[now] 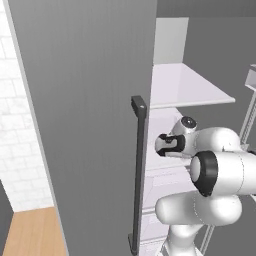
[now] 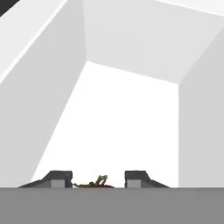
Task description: Take the strawberry from the fridge and place it on top of the pancake, located on the dining counter.
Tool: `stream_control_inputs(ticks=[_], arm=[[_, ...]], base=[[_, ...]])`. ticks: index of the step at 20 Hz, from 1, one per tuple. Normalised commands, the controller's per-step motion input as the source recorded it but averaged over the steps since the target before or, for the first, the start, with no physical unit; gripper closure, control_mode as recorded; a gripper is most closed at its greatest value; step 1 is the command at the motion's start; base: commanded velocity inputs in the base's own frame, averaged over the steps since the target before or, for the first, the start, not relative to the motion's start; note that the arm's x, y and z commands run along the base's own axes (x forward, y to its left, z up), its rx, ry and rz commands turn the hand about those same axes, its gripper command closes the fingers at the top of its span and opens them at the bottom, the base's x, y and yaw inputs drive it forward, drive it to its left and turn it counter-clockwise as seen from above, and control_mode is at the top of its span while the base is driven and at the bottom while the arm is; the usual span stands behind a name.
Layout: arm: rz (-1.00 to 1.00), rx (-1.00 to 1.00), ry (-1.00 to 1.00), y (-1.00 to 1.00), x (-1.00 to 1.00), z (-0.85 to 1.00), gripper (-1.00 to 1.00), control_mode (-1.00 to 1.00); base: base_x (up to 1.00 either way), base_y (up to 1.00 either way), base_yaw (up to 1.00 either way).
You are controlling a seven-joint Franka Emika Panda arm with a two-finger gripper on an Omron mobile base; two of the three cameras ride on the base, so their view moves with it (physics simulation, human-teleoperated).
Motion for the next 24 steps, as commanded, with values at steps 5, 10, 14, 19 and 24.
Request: stream_control_inputs(ticks=[5, 10, 14, 19, 24], arm=[[0.00, 0.01, 0.00, 0.01, -0.40, 0.35, 1.00, -1.00], [0.00, 0.00, 0.00, 0.01, -0.52, 0.69, 1.00, -1.00], [0.00, 0.00, 0.00, 0.00, -0.64, 0.56, 1.00, -1.00], [0.00, 0.00, 0.00, 0.00, -0.76, 0.45, 1.00, -1.00], [0.00, 0.00, 0.00, 0.00, -0.79, 0.55, 1.00, -1.00]], base=[[0.00, 0.00, 0.00], [0.00, 0.00, 0.00], [0.00, 0.00, 0.00], [0.00, 0.00, 0.00], [0.00, 0.00, 0.00]])
